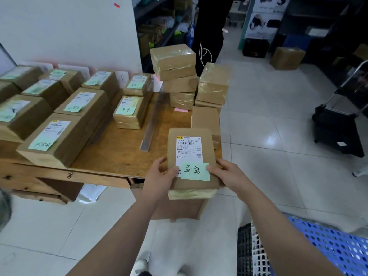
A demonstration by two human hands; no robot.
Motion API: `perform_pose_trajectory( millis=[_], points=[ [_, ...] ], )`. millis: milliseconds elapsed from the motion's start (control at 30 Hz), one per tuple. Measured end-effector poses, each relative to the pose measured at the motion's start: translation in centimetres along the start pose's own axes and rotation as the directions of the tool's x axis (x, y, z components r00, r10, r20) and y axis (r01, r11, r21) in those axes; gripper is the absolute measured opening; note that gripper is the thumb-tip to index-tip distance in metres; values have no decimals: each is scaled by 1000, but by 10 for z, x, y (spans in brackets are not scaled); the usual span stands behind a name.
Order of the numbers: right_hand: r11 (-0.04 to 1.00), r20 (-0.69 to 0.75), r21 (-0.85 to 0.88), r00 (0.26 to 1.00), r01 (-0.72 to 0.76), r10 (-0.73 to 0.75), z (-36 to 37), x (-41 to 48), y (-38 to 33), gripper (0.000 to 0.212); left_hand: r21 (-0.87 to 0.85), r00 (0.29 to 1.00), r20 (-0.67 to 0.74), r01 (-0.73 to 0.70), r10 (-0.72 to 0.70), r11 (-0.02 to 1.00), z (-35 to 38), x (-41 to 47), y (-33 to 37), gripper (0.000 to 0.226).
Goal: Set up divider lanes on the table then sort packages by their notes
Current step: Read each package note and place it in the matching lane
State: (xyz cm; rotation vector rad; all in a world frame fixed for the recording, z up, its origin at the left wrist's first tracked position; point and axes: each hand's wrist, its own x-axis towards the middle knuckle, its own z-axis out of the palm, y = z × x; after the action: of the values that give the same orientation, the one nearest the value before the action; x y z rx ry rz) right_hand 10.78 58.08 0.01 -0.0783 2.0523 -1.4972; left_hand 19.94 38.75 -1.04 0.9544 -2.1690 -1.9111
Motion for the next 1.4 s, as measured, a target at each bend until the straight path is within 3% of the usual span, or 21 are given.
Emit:
perform_pose_trajectory(
  millis=[300,533,667,800,933,1133,1400],
  points=[
    [989,78,-79,989,129,-123,69,23,-71,46,-144,972,-224,-102,68,984,-73,1,32,45],
    [989,102,-84,989,118,-110,143,50,-111,47,-132,960,-277,-79,40,988,-142,36,40,43],
    [994,94,-93,994,56,-47,181,73,-120,48,-52,978,-207,-40,28,998,-179,69,34,18],
    [992,63,-129,998,5,3,213,93,-127,46,18,988,-152,-32,35,999,-209,101,27,30],
    [989,25,-140,998,-48,52,238,112,-125,45,72,997,-81,-8,13,997,-232,128,21,25],
    [988,-51,-76,990,-135,132,266,130,-113,26,162,998,62,14,-24,987,-251,170,3,15],
    [984,-111,-76,982,-159,150,282,147,-99,48,219,986,149,39,-73,975,-254,207,-18,29]
  ],
)
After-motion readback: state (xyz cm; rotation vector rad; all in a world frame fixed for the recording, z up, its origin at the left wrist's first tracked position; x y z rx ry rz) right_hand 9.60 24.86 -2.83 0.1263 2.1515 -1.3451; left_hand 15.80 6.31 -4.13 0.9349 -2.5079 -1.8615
